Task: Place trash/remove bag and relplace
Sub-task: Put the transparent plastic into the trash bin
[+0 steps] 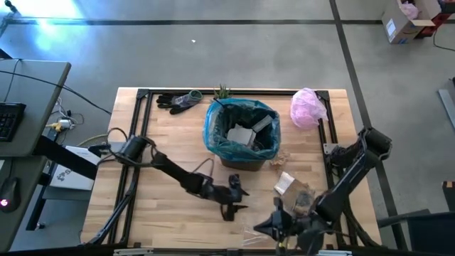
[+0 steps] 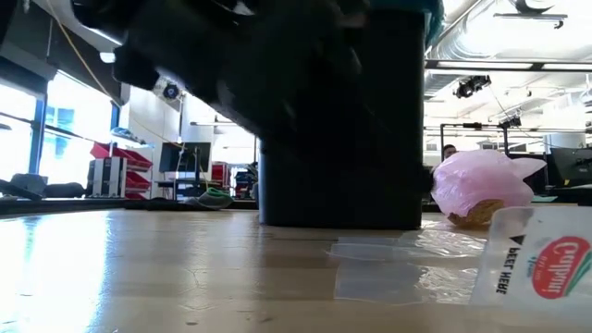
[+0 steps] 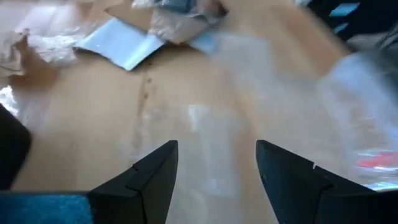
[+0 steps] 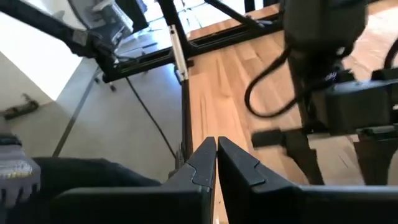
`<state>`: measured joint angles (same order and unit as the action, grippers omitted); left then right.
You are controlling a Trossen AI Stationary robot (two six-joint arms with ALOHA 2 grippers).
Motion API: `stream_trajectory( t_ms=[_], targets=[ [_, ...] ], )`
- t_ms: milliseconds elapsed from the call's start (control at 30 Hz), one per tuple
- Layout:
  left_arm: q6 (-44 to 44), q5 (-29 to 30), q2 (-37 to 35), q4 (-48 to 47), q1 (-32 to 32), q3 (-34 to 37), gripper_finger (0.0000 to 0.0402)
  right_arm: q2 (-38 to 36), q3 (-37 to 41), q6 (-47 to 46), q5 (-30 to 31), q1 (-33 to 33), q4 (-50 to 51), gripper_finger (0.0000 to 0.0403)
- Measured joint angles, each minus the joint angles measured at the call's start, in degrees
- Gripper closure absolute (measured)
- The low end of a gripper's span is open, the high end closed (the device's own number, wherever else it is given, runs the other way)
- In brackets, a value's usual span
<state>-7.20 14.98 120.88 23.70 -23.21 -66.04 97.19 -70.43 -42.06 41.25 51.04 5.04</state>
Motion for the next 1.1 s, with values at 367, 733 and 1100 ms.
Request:
stream_trajectory(
  t_ms=[367,733,1100],
  targets=[
    [0.3,-6.3,8.8,-11.5,3.2,-12.1,0.0199,0.1,0.0,-3.0,8.3,4.6,0.3,0.0402],
    [-1.1,-8.7,10.1,-14.5,3.4,-13.4,0.0314,0.1,0.0,-2.9,8.7,4.6,1.8,0.0402],
    [-0.2,-9.8,5.8,-16.7,3.1,-12.8,0.0398,0.1,0.0,-4.2,8.3,4.6,2.8,0.0402]
  ],
)
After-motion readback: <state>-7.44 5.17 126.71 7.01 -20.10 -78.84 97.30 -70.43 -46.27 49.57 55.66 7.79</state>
